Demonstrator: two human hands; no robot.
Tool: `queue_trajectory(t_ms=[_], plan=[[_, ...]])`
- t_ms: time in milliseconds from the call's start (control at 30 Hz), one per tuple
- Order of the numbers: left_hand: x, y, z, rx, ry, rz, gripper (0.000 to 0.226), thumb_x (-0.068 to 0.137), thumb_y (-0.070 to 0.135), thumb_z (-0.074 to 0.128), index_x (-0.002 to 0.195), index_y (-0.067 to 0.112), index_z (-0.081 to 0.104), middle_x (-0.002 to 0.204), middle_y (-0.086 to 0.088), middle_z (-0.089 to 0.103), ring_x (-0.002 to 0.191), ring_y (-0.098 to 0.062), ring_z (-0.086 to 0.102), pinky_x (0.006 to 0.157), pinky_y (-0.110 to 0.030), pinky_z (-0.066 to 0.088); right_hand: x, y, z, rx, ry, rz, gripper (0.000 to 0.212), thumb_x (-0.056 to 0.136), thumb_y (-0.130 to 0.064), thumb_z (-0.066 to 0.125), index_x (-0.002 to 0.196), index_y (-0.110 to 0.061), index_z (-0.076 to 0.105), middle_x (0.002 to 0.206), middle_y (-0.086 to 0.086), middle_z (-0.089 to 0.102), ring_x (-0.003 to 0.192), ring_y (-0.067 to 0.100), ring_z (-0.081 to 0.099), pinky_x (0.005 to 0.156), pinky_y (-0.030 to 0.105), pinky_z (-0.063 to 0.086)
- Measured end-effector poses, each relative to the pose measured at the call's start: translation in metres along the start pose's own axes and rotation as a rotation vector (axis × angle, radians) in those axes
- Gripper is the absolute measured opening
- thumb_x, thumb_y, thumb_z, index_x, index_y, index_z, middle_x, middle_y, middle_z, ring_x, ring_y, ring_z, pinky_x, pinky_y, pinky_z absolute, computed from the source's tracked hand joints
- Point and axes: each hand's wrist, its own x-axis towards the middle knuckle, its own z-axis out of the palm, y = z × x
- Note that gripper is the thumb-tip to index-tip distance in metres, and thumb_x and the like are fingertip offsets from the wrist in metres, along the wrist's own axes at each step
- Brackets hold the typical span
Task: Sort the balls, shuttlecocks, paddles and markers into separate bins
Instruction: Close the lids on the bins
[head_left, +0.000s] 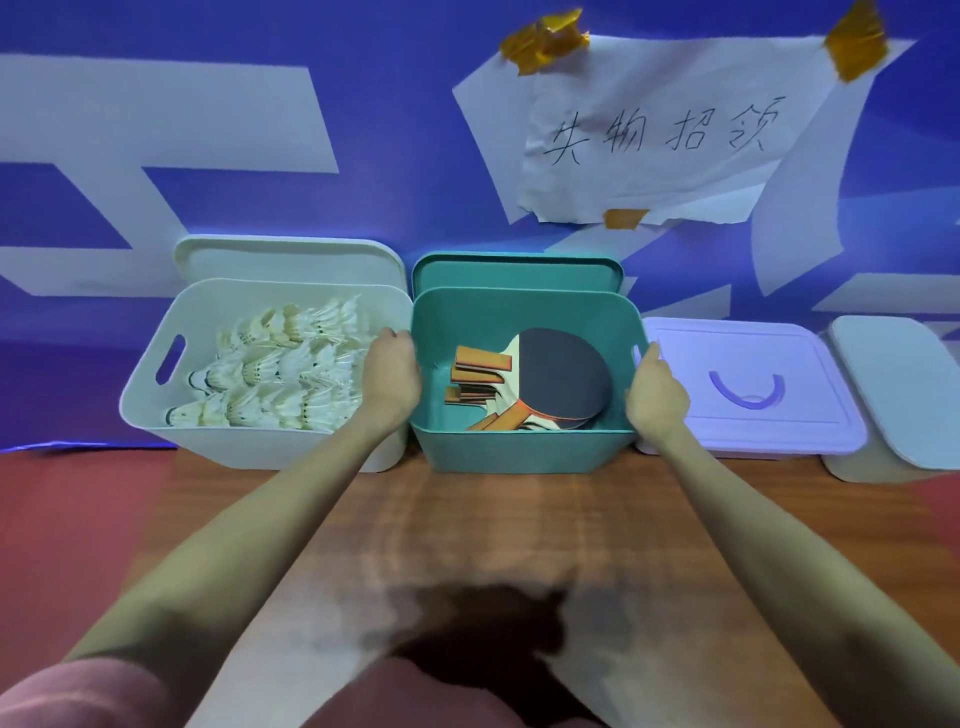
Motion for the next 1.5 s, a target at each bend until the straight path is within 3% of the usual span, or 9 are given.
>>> queue_trajectory(t_ms=[133,633,933,1100,1200,1300,1400,1500], plan=[[0.001,0.004,0.001,-0.02,0.035,-0.008,0.017,0.086,-0.001,0.046,0.095,-0.01,0.058,0.099,-0.026,0.051,0.083,-0.042,0.054,0.063,-0.035,0.03,0.001,0.002,-0.003,-0.016,0.011,-0.001,0.049,0.088,-0.004,0.048,0.133,-0.002,0.029,0.117,0.021,0.053,0.099,0.042,0.057,0.068,0.04,0.039],[0.003,0.009,0.004,-0.09,0.017,0.05,0.018,0.086,0.001,0.047,0.088,-0.009,0.061,0.094,-0.026,0.051,0.075,-0.042,0.055,0.064,-0.04,0.042,0.004,0.009,-0.006,-0.027,0.01,-0.022,0.052,0.086,-0.005,0.056,0.131,-0.001,0.03,0.116,0.023,0.053,0.099,0.044,0.056,0.069,0.041,0.039],[0.01,0.011,0.012,-0.019,-0.012,0.067,0.016,0.085,-0.002,0.046,0.092,-0.008,0.059,0.096,-0.025,0.05,0.075,-0.042,0.054,0.064,-0.04,0.041,0.006,0.009,-0.008,-0.035,0.014,-0.03,0.047,0.086,-0.006,0.055,0.128,-0.001,0.033,0.112,0.021,0.055,0.095,0.042,0.058,0.067,0.039,0.038],[0.023,0.0,0.009,0.028,0.019,0.086,0.019,0.088,0.006,0.05,0.091,-0.008,0.062,0.095,-0.026,0.055,0.081,-0.043,0.056,0.07,-0.043,0.044,0.017,0.005,-0.014,0.02,-0.004,-0.062,0.036,0.089,-0.007,0.047,0.123,0.004,0.036,0.115,0.027,0.053,0.105,0.044,0.051,0.077,0.044,0.04],[0.045,-0.004,0.002,0.051,0.028,0.124,0.025,0.091,0.015,0.051,0.1,-0.006,0.063,0.1,-0.026,0.057,0.089,-0.042,0.057,0.078,-0.044,0.047,0.033,-0.009,-0.027,-0.038,0.052,-0.151,0.048,0.09,-0.009,0.048,0.133,0.005,0.032,0.122,0.029,0.045,0.111,0.045,0.044,0.089,0.049,0.038],[0.08,0.001,-0.011,0.075,0.038,0.223,0.027,0.092,0.017,0.054,0.11,-0.002,0.059,0.103,-0.023,0.056,0.098,-0.041,0.054,0.08,-0.045,0.045,0.053,-0.034,-0.04,-0.079,0.113,-0.318,0.055,0.091,-0.012,0.051,0.139,0.002,0.029,0.124,0.026,0.044,0.112,0.043,0.043,0.091,0.047,0.038],[0.118,0.009,-0.022,0.1,0.02,0.341,0.033,0.092,0.016,0.056,0.12,-0.001,0.054,0.113,-0.022,0.056,0.105,-0.041,0.051,0.086,-0.047,0.045,0.073,-0.06,-0.049,-0.134,0.112,-0.478,0.051,0.093,-0.013,0.05,0.14,-0.004,0.033,0.13,0.021,0.044,0.115,0.04,0.042,0.093,0.046,0.037],[0.143,0.017,-0.024,0.126,0.007,0.39,0.027,0.094,0.016,0.052,0.116,0.0,0.057,0.111,-0.021,0.059,0.104,-0.04,0.051,0.085,-0.048,0.045,0.092,-0.076,-0.049,-0.19,0.118,-0.592,0.044,0.094,-0.013,0.048,0.137,-0.004,0.04,0.13,0.018,0.047,0.115,0.038,0.044,0.092,0.045,0.036]])
